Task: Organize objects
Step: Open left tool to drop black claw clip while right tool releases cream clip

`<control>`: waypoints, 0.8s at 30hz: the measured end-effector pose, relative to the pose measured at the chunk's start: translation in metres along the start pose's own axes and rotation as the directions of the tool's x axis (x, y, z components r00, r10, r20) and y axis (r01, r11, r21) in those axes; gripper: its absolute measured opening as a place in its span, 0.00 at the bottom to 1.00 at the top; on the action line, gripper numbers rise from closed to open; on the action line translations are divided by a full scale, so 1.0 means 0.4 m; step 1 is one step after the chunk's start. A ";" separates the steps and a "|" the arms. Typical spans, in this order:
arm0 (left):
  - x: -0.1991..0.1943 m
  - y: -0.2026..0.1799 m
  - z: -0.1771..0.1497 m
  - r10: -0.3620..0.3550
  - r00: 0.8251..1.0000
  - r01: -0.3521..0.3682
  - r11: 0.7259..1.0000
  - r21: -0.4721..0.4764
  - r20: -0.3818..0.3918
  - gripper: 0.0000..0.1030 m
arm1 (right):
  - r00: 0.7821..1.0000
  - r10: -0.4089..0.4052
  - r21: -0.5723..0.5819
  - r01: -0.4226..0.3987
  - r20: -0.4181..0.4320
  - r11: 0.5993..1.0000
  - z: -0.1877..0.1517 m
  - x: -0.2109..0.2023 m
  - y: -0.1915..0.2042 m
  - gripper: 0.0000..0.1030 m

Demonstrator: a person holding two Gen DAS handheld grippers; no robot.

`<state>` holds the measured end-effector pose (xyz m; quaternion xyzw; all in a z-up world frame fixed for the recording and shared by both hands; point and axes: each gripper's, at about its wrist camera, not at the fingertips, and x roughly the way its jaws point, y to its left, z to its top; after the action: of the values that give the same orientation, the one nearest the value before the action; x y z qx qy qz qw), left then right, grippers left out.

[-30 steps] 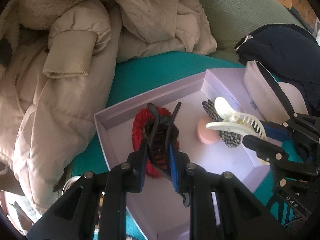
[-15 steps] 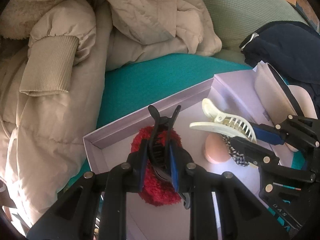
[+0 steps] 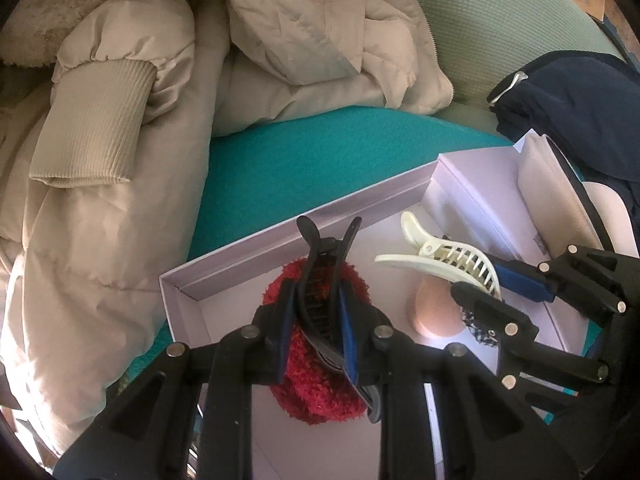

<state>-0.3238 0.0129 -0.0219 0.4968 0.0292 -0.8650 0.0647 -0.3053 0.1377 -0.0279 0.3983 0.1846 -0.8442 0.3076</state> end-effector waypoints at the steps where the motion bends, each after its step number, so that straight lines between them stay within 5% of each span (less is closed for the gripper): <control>1: -0.001 -0.002 0.000 0.005 1.000 -0.005 1.000 0.004 -0.003 0.25 | 1.000 -0.002 -0.001 0.002 0.004 1.000 0.002 -0.001 0.002 0.18; 5: -0.015 0.001 0.004 0.026 1.000 -0.026 1.000 0.007 -0.014 0.43 | 1.000 0.001 -0.023 -0.001 0.025 1.000 0.009 -0.009 0.013 0.20; 10: -0.035 0.021 0.009 0.054 0.998 -0.054 0.999 -0.009 -0.032 0.45 | 0.999 -0.021 -0.030 0.022 0.027 0.999 0.020 -0.027 0.024 0.38; 24: -0.171 0.066 0.000 0.062 0.998 -0.060 0.997 -0.057 0.019 0.48 | 0.997 -0.039 -0.023 0.040 0.070 0.999 0.046 -0.145 0.042 0.39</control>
<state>-0.2861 -0.0076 0.0375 0.4866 0.0378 -0.8664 0.1054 -0.2758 0.1367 0.0280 0.3613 0.1920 -0.8611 0.3019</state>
